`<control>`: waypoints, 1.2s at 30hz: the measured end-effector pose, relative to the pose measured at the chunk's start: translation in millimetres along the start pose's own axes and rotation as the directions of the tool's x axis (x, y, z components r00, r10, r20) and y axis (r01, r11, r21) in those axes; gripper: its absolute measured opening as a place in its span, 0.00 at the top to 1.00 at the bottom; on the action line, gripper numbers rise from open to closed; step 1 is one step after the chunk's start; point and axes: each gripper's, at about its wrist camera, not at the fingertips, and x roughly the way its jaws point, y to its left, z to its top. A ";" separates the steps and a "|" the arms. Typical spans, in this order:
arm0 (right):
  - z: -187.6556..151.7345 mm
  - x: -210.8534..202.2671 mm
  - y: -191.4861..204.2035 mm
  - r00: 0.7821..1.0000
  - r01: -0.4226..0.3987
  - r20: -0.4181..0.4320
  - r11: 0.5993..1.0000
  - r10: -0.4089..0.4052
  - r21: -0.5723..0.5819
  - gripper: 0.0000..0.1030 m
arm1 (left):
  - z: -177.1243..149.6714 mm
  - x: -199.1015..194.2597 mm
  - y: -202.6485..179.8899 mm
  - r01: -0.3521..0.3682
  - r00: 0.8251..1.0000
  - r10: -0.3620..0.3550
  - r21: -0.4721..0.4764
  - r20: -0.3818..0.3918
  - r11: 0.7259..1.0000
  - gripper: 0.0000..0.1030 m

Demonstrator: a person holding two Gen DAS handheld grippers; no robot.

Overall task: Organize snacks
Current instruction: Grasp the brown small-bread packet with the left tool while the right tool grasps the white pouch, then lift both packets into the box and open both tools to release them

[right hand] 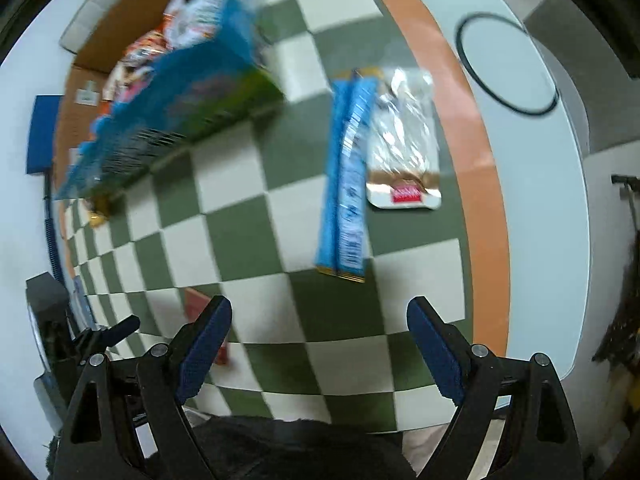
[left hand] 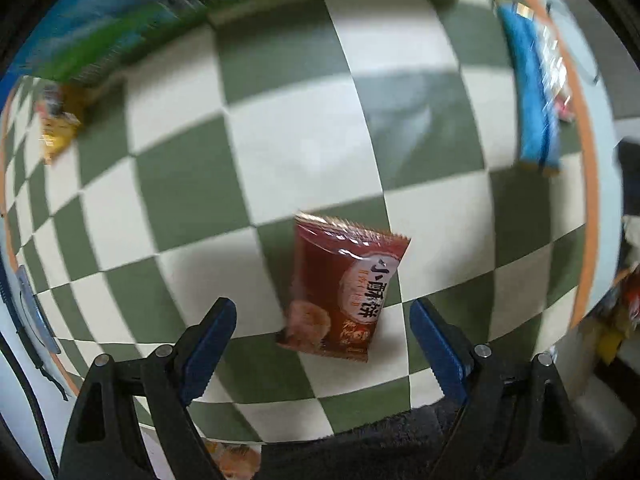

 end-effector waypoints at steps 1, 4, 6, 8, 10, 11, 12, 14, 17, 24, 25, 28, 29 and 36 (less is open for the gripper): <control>1.5 4.0 -3.8 1.000 -0.003 -0.003 1.000 0.003 0.006 0.11 | 1.6 7.2 -3.5 -0.008 1.000 0.008 0.010 -0.017 1.000 0.14; 8.2 10.9 -13.7 1.000 -0.003 -0.003 1.000 0.003 0.019 0.11 | 7.1 23.9 -10.6 -0.024 0.998 0.025 0.020 -0.052 1.000 0.14; 15.1 12.6 -16.8 1.000 -0.008 0.002 1.000 0.007 0.026 0.11 | 10.5 29.8 -13.4 -0.033 0.997 0.034 0.022 -0.065 0.999 0.17; 23.6 11.0 -19.1 1.000 -0.018 0.011 0.999 0.018 0.032 0.11 | 13.6 27.0 -13.5 -0.019 0.998 0.019 0.006 -0.055 1.000 0.23; 33.5 6.5 -21.2 0.999 -0.029 0.020 0.999 0.028 0.037 0.11 | 15.9 22.4 -15.6 -0.010 0.999 0.010 0.001 -0.050 1.000 0.36; 38.3 3.7 -22.9 0.999 -0.036 0.028 0.999 0.035 0.041 0.11 | 17.5 19.7 -16.6 -0.010 0.999 0.010 -0.004 -0.045 1.000 0.44; 43.8 -0.2 -25.1 0.999 -0.040 0.036 0.998 0.039 0.046 0.11 | 20.0 18.2 -17.1 -0.024 0.999 0.023 -0.010 -0.041 1.000 0.45; 54.8 -6.1 -31.9 0.998 -0.038 0.055 0.997 0.034 0.066 0.11 | 24.8 15.3 -15.1 -0.024 0.999 0.023 -0.036 -0.029 0.999 0.45; 73.6 -7.0 -46.5 0.998 -0.012 0.063 0.995 0.005 0.101 0.11 | 35.6 10.6 -7.2 -0.005 1.000 0.004 -0.086 -0.021 0.996 0.45; 105.0 29.3 -60.8 0.997 0.079 -0.005 0.990 -0.079 0.113 0.12 | 69.5 -7.6 4.7 -0.014 1.000 0.018 -0.148 0.025 0.989 0.45; 108.0 35.4 -59.5 0.995 0.096 -0.014 0.990 -0.095 0.108 0.13 | 72.5 -8.5 4.9 -0.017 0.999 0.021 -0.152 0.027 0.988 0.45; 114.5 48.7 -51.8 0.994 0.106 -0.031 0.990 -0.104 0.097 0.14 | 81.1 -9.9 4.4 -0.022 0.999 0.027 -0.161 0.028 0.987 0.45; 116.4 50.1 -48.0 0.994 0.109 -0.026 0.990 -0.107 0.093 0.14 | 80.9 -10.3 3.8 -0.019 0.999 0.023 -0.164 0.026 0.986 0.45; 119.2 60.2 -14.4 0.966 0.258 0.018 0.966 -0.258 -0.006 0.17 | 75.5 -3.1 8.0 -0.011 1.000 0.013 -0.175 0.011 0.985 0.45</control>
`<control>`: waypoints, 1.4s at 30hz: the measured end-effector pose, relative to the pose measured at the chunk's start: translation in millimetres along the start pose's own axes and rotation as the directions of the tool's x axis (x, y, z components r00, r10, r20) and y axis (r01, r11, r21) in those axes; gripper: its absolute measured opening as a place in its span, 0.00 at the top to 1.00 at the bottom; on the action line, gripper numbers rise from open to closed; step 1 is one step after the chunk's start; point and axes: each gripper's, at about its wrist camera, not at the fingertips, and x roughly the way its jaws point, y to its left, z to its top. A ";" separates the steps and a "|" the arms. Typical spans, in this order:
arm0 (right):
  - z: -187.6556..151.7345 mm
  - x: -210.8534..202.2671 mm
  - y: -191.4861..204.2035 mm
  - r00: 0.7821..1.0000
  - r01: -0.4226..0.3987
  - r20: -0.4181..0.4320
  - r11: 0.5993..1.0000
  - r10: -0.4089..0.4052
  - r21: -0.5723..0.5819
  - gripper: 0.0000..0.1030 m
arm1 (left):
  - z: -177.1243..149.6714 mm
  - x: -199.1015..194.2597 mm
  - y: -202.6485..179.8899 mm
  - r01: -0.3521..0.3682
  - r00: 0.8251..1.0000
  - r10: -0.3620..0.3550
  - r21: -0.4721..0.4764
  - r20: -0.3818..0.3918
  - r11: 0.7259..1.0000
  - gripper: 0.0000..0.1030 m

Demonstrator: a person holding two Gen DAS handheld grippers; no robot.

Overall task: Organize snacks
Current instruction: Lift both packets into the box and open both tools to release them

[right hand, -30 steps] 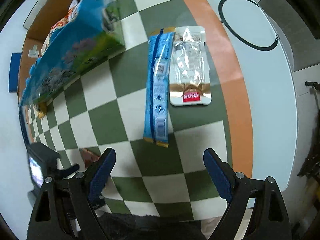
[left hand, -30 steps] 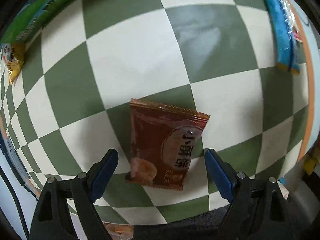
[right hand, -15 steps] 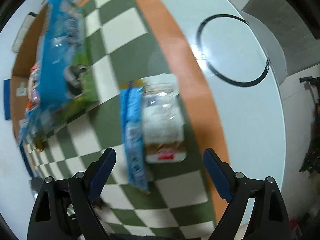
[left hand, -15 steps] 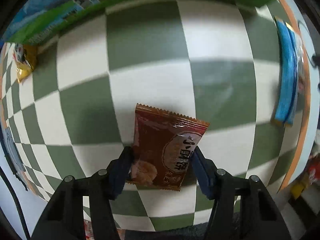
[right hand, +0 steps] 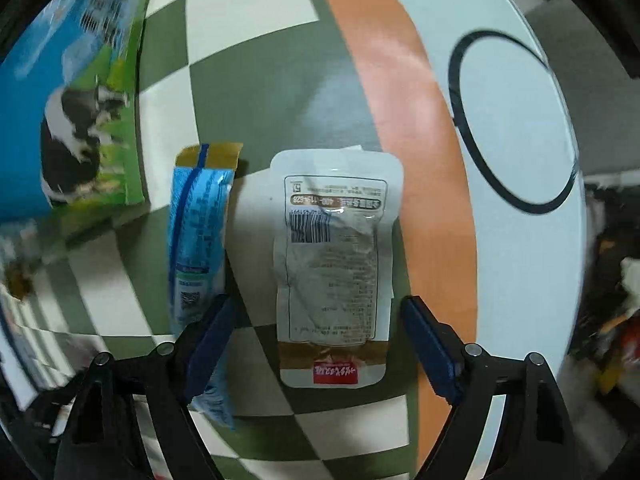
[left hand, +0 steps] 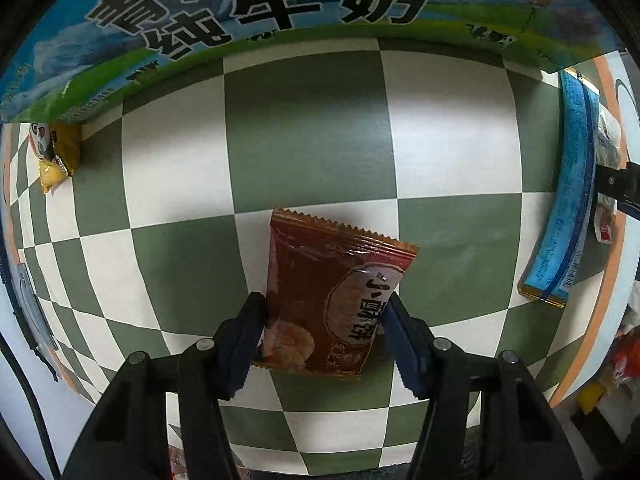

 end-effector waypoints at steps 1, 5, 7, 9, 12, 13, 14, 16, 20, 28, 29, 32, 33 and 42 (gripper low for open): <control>-1.4 -1.5 2.6 1.000 0.001 0.017 1.000 -0.001 -0.003 0.21 | -3.9 -0.8 3.9 0.001 1.000 -0.001 0.000 0.002 1.000 0.45; -7.8 -10.0 1.0 0.999 -0.001 0.048 1.000 0.001 -0.009 0.47 | -1.8 0.7 5.9 0.007 1.000 -0.007 0.001 0.004 1.000 0.45; -9.6 -12.5 -3.5 0.998 0.001 0.065 1.000 0.000 -0.008 0.47 | -3.1 -3.2 5.5 0.010 1.000 -0.010 0.000 0.008 1.000 0.45; -11.3 -14.6 -8.3 0.998 -0.011 0.069 1.000 0.010 0.009 0.48 | -4.6 -6.8 4.9 0.015 1.000 -0.015 0.000 0.013 1.000 0.45; -16.8 -17.3 -10.6 0.997 -0.033 0.074 0.999 0.031 0.027 0.50 | -7.7 -14.5 7.3 0.027 0.999 -0.027 -0.001 0.024 1.000 0.45; -18.5 -20.2 -12.4 0.996 -0.041 0.079 0.999 0.039 0.031 0.50 | -8.7 -17.5 7.4 0.032 0.999 -0.032 0.001 0.030 0.999 0.45; -20.7 -23.5 -17.4 0.995 -0.047 0.085 0.998 0.045 0.031 0.50 | -9.1 -20.5 7.6 0.037 0.999 -0.037 0.000 0.035 0.999 0.45; -28.4 -27.4 -20.6 0.994 -0.061 0.096 0.998 0.058 0.028 0.51 | -10.2 -29.8 9.0 0.051 0.997 -0.051 -0.001 0.050 0.999 0.45; -37.6 -47.4 -22.7 0.988 -0.098 0.124 0.995 0.096 0.008 0.51 | -15.3 -53.9 12.7 0.089 0.992 -0.089 0.000 0.088 0.996 0.45; -76.2 -104.9 0.5 0.961 -0.194 0.183 0.977 0.209 -0.093 0.51 | -26.8 -124.3 31.9 0.173 0.967 -0.172 0.011 0.189 0.985 0.45; -78.3 -112.7 4.5 0.955 -0.212 0.189 0.972 0.229 -0.105 0.51 | -26.5 -134.1 33.7 0.181 0.963 -0.180 0.012 0.202 0.983 0.45; -96.5 -138.1 29.9 0.937 -0.252 0.211 0.958 0.277 -0.140 0.51 | -25.5 -166.1 43.0 0.210 0.948 -0.208 0.018 0.242 0.978 0.45; -99.0 -146.4 37.6 0.930 -0.268 0.218 0.952 0.296 -0.149 0.51 | -25.0 -175.3 47.3 0.218 0.942 -0.216 0.019 0.256 0.976 0.45; -79.7 -216.8 84.4 0.875 -0.339 0.278 0.913 0.395 -0.228 0.51 | 9.5 -226.2 71.7 0.224 0.916 -0.218 0.022 0.336 0.974 0.45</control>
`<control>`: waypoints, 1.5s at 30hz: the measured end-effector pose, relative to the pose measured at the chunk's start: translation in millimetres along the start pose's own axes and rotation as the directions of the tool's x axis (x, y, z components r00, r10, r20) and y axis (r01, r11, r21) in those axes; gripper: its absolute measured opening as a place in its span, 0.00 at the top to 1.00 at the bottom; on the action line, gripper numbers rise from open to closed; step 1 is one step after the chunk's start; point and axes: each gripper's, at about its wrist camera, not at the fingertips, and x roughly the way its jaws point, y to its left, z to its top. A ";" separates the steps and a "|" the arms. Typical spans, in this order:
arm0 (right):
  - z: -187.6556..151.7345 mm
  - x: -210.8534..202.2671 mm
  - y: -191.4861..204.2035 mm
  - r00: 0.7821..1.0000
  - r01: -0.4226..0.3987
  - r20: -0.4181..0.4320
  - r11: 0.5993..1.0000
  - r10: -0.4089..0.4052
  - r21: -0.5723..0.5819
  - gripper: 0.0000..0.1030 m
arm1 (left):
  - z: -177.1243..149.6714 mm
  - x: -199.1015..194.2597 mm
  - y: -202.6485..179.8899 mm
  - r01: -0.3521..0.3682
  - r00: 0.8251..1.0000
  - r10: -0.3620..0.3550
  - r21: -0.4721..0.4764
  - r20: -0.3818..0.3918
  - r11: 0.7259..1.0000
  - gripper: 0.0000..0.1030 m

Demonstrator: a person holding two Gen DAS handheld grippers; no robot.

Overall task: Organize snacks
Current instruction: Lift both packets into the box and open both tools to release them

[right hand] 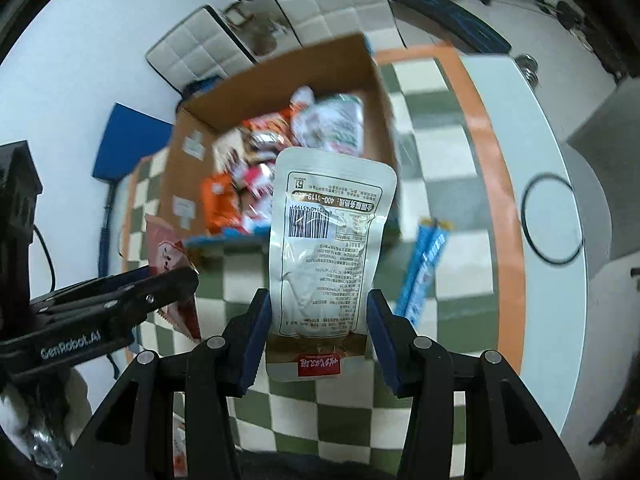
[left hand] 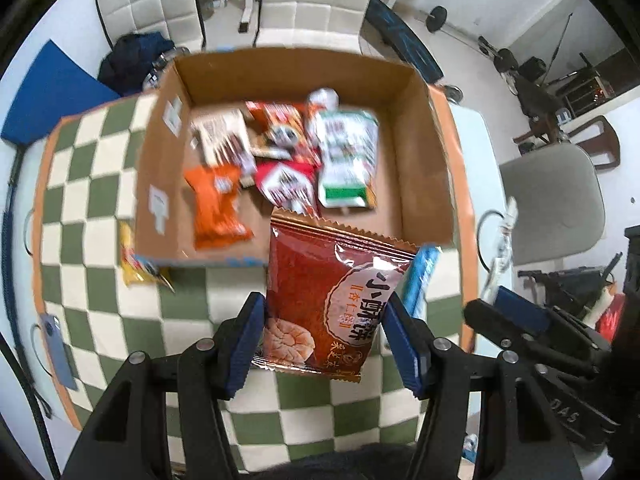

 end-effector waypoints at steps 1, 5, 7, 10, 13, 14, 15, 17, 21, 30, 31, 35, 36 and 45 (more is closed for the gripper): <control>9.7 0.4 4.3 1.000 -0.004 0.006 1.000 0.004 -0.002 0.51 | 8.7 0.5 4.1 -0.013 1.000 0.013 0.007 0.000 1.000 0.45; 43.1 8.1 13.8 1.000 0.014 0.014 1.000 -0.013 -0.014 0.51 | 40.5 11.0 28.8 -0.077 0.997 0.077 0.004 -0.030 0.997 0.45; 61.2 18.0 17.2 1.000 0.030 0.006 0.999 -0.030 -0.018 0.51 | 57.3 20.5 45.3 -0.096 0.993 0.095 -0.011 -0.068 0.995 0.45; 85.4 39.5 18.8 0.999 0.046 -0.024 0.999 -0.046 -0.013 0.51 | 75.5 33.9 62.0 -0.091 0.989 0.087 -0.030 -0.122 0.995 0.45; 99.9 61.8 18.2 0.996 0.065 -0.055 0.998 -0.065 -0.010 0.51 | 89.1 50.2 68.8 -0.075 0.983 0.065 -0.050 -0.170 0.996 0.45; 103.7 69.7 17.7 0.995 0.070 -0.071 0.998 -0.070 -0.007 0.51 | 91.9 55.5 68.2 -0.068 0.981 0.057 -0.052 -0.185 0.996 0.45; 106.8 77.7 17.1 0.993 0.076 -0.085 0.997 -0.076 -0.007 0.51 | 94.4 60.6 67.4 -0.063 0.979 0.051 -0.054 -0.199 0.997 0.45; 111.6 92.1 15.3 0.990 0.092 -0.111 0.996 -0.092 -0.008 0.51 | 98.4 72.7 63.5 -0.061 0.974 0.049 -0.049 -0.221 0.997 0.45; 118.2 112.4 9.7 0.982 0.127 -0.140 0.992 -0.127 -0.011 0.51 | 100.9 94.6 55.2 -0.066 0.965 0.056 -0.028 -0.257 0.997 0.45; 120.6 133.8 -3.1 0.970 0.161 -0.183 0.987 -0.160 -0.012 0.50 | 94.9 132.0 50.9 -0.060 0.938 0.047 -0.027 -0.342 0.998 0.44; 120.5 135.3 -3.2 0.968 0.164 -0.192 0.986 -0.163 -0.012 0.49 | 94.0 135.3 51.4 -0.051 0.936 0.035 -0.036 -0.350 0.998 0.44; 119.5 145.0 -6.8 0.955 0.175 -0.241 0.985 -0.171 -0.005 0.42 | 91.1 137.2 54.3 -0.046 0.941 0.028 -0.044 -0.336 0.998 0.43; 119.1 145.4 -5.9 0.954 0.182 -0.241 0.983 -0.179 -0.010 0.37 | 90.4 136.6 53.9 -0.037 0.943 0.019 -0.049 -0.332 0.998 0.40; 117.9 141.6 3.0 0.951 0.193 -0.240 0.981 -0.194 -0.029 0.18 | 93.6 118.9 55.0 -0.027 0.959 0.005 -0.074 -0.284 0.997 0.29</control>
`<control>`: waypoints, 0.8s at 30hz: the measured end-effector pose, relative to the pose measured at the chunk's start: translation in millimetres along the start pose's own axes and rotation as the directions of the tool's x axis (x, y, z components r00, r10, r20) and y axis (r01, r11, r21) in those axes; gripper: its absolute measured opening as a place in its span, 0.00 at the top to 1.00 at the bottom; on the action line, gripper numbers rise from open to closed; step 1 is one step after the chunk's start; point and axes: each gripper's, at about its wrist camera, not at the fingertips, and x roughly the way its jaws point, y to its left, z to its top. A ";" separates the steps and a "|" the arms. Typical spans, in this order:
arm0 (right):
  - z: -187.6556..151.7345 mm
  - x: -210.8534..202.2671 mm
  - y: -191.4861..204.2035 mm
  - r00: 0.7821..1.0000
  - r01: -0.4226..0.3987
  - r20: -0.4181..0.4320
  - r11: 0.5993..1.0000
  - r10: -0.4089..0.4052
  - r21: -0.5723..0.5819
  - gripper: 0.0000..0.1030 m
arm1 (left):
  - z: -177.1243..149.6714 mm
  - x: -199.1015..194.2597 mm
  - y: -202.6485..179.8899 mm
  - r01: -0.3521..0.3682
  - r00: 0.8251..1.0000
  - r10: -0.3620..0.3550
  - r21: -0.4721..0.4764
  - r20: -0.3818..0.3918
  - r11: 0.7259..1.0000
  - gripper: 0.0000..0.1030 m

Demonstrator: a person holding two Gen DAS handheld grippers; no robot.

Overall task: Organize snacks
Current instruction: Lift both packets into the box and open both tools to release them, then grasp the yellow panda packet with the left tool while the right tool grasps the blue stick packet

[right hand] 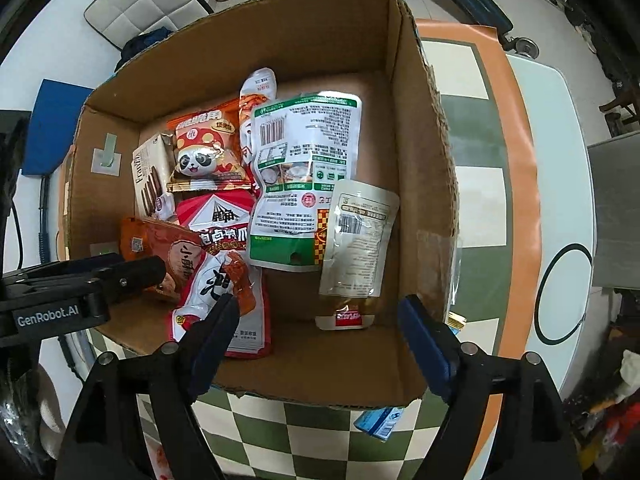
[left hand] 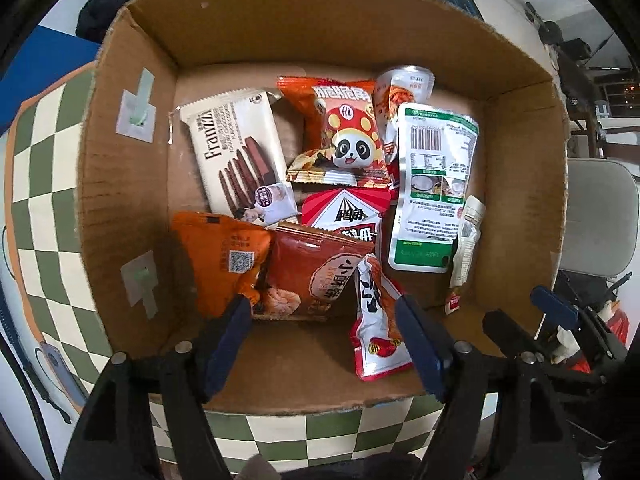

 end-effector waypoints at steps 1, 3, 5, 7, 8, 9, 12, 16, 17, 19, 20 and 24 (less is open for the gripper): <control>-0.9 -2.4 0.4 1.000 0.003 0.007 1.000 -0.003 0.001 0.18 | -2.6 -3.5 -1.1 -0.001 1.000 0.001 0.003 0.009 1.000 0.29; -2.2 -6.2 1.6 1.000 0.005 0.013 1.000 -0.005 -0.001 0.17 | -8.9 -10.5 -2.3 -0.007 1.000 0.007 0.008 0.031 1.000 0.29; -5.4 -12.6 2.7 1.000 0.008 0.028 1.000 -0.008 0.001 0.17 | -16.2 -19.1 -1.6 -0.006 0.999 0.005 0.015 0.045 1.000 0.29; -9.3 -19.9 3.2 0.999 0.008 0.041 1.000 -0.008 -0.003 0.15 | -27.1 -26.2 -2.0 -0.016 0.997 0.014 0.020 0.075 1.000 0.29; -11.6 -23.4 3.9 0.999 0.008 0.052 1.000 -0.008 -0.005 0.14 | -32.9 -30.2 -3.0 -0.029 0.995 0.026 0.023 0.096 0.999 0.25; -14.7 -27.8 4.5 0.998 0.010 0.066 1.000 -0.010 -0.007 0.14 | -38.5 -33.9 -3.2 -0.041 0.993 0.037 0.027 0.115 0.999 0.18; -24.4 -39.5 7.4 0.992 0.038 0.118 0.999 -0.036 -0.016 0.11 | -55.0 -48.2 -6.8 -0.077 0.980 0.069 0.035 0.189 0.996 0.13; -40.1 -56.8 12.2 0.982 0.075 0.178 0.997 -0.067 -0.037 0.09 | -71.3 -67.5 -11.2 -0.100 0.955 0.086 0.034 0.283 0.994 0.08; -44.4 -61.7 13.7 0.979 0.080 0.192 0.996 -0.071 -0.039 0.09 | -75.5 -72.2 -11.8 -0.101 0.950 0.086 0.033 0.301 0.994 0.08; -52.3 -71.7 16.0 0.973 0.082 0.220 0.996 -0.070 -0.045 0.09 | -84.7 -83.3 -12.0 -0.088 0.938 0.074 0.026 0.339 0.996 0.08; -56.7 -76.5 17.0 0.970 0.082 0.234 0.996 -0.070 -0.045 0.08 | -88.5 -87.0 -11.9 -0.085 0.934 0.072 0.022 0.349 0.996 0.08; -75.9 -95.7 20.6 0.956 0.081 0.285 0.996 -0.068 -0.035 0.07 | -108.8 -100.2 -11.0 -0.089 0.908 0.077 0.010 0.412 0.996 0.08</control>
